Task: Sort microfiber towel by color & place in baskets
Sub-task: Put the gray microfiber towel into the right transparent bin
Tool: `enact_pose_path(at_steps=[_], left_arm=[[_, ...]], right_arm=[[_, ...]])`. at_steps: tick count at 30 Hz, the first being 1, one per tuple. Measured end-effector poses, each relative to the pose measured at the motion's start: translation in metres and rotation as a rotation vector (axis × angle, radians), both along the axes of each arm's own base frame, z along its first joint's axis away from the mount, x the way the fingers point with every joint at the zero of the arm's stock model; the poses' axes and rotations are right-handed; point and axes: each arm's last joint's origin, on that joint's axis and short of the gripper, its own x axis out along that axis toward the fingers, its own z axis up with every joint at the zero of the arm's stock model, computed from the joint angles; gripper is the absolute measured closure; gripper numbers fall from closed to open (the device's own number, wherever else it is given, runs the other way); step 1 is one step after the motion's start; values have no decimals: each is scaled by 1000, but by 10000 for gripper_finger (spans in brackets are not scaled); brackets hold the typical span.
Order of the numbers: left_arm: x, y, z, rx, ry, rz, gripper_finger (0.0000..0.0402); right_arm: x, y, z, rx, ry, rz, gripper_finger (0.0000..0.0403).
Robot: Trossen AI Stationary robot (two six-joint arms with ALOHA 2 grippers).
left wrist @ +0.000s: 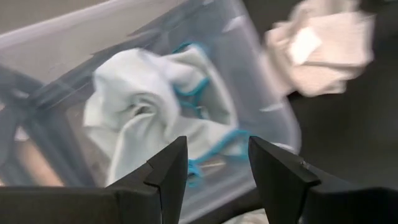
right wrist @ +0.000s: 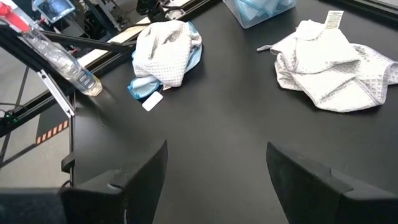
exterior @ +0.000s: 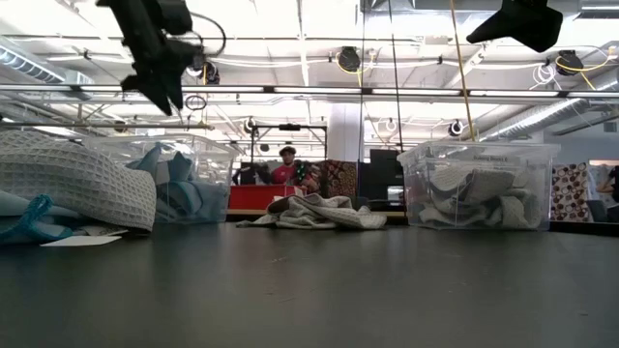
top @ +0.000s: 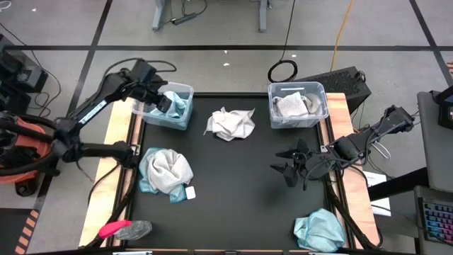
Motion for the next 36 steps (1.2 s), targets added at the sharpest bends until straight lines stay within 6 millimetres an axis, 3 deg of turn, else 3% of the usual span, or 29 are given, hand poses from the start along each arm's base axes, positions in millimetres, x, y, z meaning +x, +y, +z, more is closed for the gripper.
enact_pose_path(at_steps=[10, 19, 29, 36], left_arm=[[-7, -53, 29, 31, -211, -178, 227], [-3, -88, 43, 3, -367, -309, 227], [20, -117, 55, -54, -521, -440, 227], [43, -139, 53, -88, -524, -523, 227]], right_arm=[[0, 0, 0, -1, 1, 4, 138], [0, 1, 0, 1, 14, 41, 138], [-1, 4, -1, 22, 41, 121, 138], [-1, 5, -2, 33, 62, 175, 138]])
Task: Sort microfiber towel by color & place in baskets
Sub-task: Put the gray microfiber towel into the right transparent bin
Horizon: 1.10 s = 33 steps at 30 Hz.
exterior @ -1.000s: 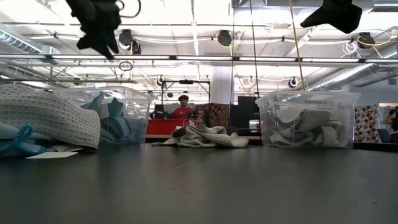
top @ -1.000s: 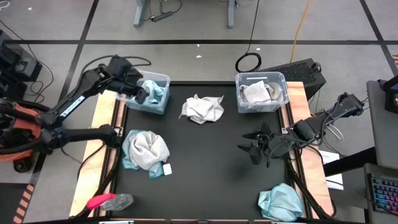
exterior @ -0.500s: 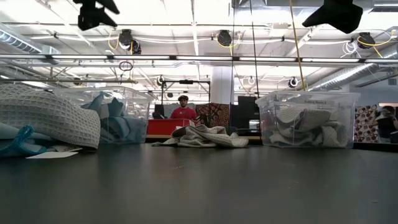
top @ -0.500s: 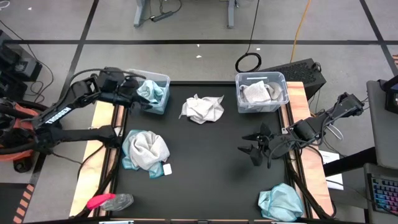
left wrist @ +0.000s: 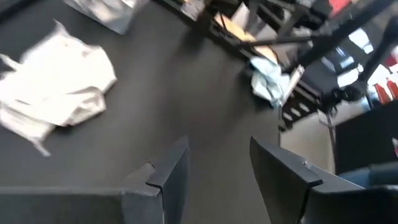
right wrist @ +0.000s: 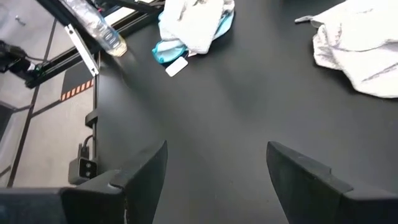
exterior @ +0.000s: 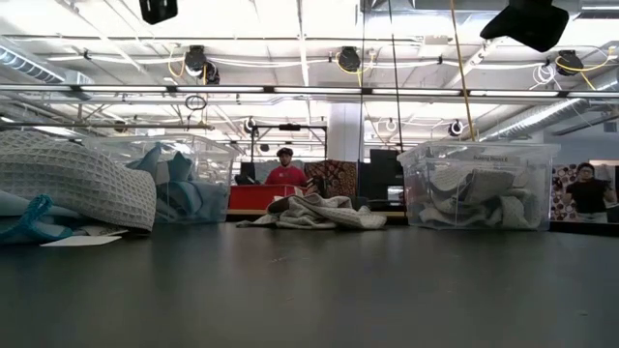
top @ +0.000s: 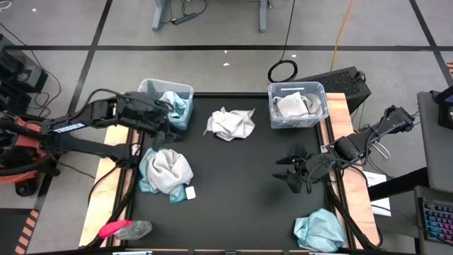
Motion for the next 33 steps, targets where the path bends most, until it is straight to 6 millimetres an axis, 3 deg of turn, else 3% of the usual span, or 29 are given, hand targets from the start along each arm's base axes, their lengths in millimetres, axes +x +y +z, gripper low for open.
enact_pose_path(at_steps=[14, 24, 33], left_arm=[[42, -52, -33, 1, 219, -206, 227], [45, -74, -63, 55, 503, -296, 227], [39, -86, -85, 267, 744, -316, 227]], right_arm=[[-1, 1, -1, -17, 25, 61, 138], [-1, 1, -1, -28, 26, 67, 138], [-1, 1, -1, -34, 24, 65, 138]])
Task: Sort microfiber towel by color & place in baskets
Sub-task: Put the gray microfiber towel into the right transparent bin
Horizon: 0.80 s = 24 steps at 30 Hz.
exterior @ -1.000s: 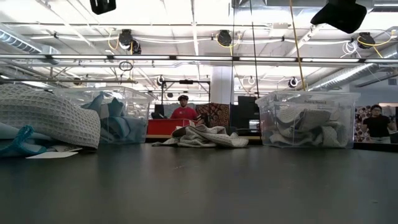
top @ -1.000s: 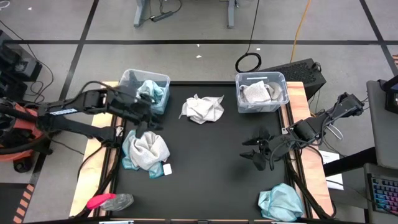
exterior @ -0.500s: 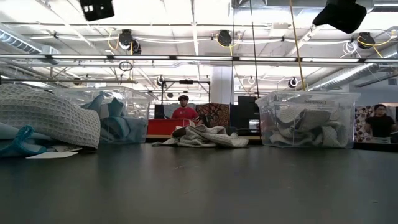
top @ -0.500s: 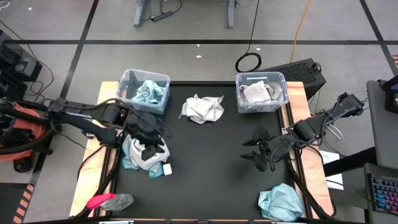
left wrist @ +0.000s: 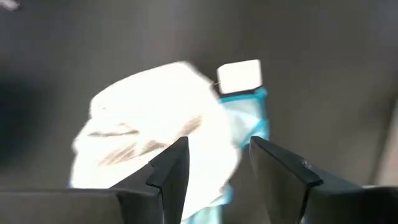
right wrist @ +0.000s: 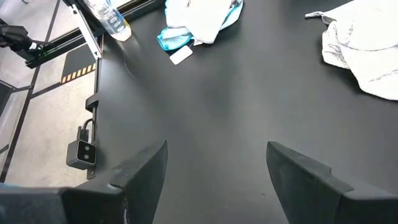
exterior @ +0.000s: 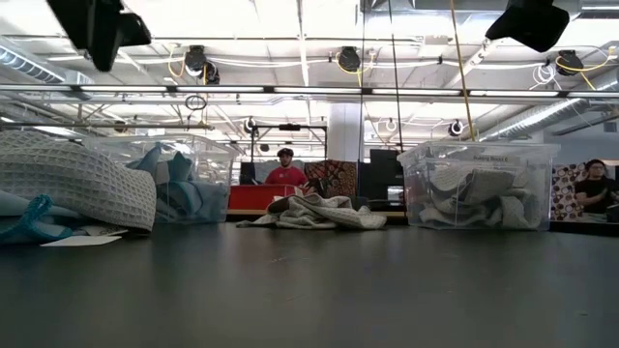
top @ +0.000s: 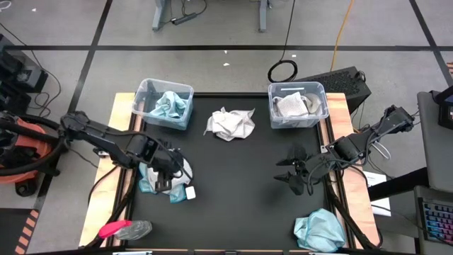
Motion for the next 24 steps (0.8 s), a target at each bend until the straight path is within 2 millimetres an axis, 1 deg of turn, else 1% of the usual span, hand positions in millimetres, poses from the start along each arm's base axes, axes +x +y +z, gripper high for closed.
enact_pose_path(at_steps=[3, 7, 11, 14, 20, 22, 24], left_arm=[[2, -3, -4, 65, 14, -30, 227], [4, -8, -10, 100, 30, -66, 226], [2, -12, -24, 123, 78, -73, 218], [-1, -14, -35, 130, 115, -49, 192], [-9, -14, -55, 149, 178, -6, 116], [-10, -14, -59, 146, 189, -9, 100], [-12, -13, -63, 152, 202, -11, 93]], right_arm=[[0, 0, 0, -2, -1, -3, 138], [0, 0, 0, -8, -3, -10, 138], [1, 0, 0, -18, -7, -22, 138], [2, 0, -1, -20, -5, -23, 138], [2, 0, -2, -17, 0, -25, 138], [2, 0, -2, -16, 0, -25, 138], [2, 0, -2, -16, 0, -26, 138]])
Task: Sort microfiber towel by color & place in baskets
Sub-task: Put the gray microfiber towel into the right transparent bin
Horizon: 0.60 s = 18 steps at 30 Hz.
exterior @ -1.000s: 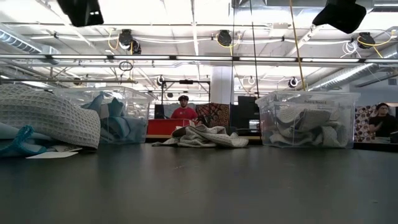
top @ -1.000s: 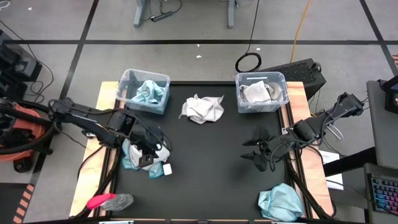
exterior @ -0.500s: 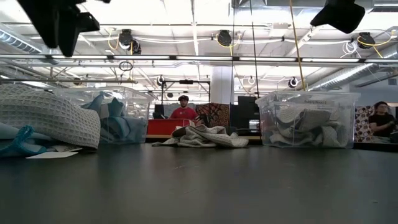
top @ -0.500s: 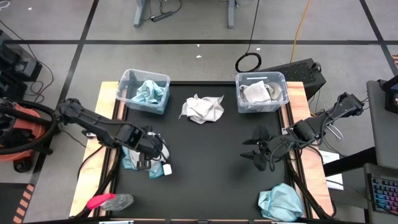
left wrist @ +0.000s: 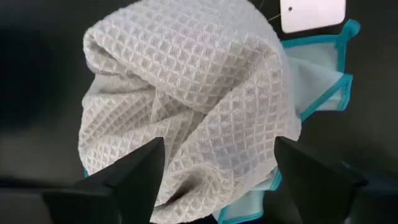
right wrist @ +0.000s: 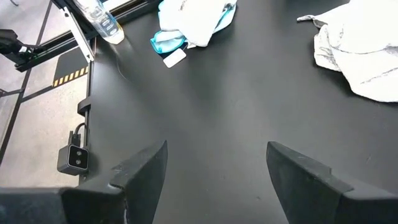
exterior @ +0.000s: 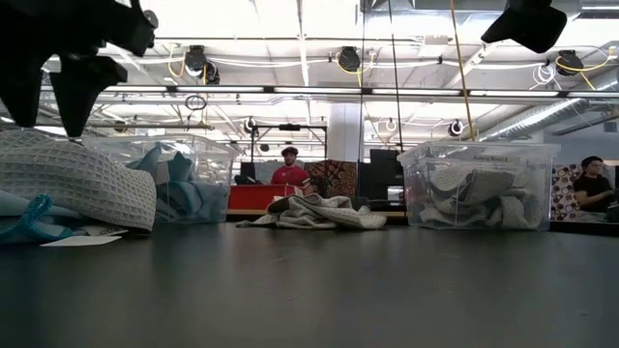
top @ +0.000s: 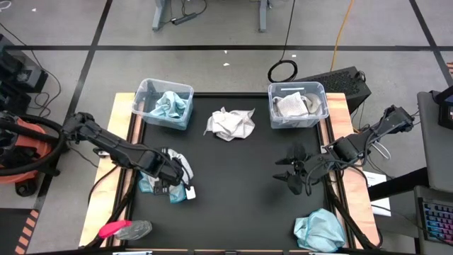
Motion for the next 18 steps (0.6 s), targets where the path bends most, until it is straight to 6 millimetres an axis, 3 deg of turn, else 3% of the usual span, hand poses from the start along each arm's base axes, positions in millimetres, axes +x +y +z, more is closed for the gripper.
enact_pose_path(at_steps=[11, 18], left_arm=[[-6, 2, -29, -15, 20, 46, 118], [-7, 3, -38, -7, 9, 77, 194]], right_arm=[[0, 0, 0, 1, 0, -2, 138], [0, 0, 0, -2, -1, -6, 138]])
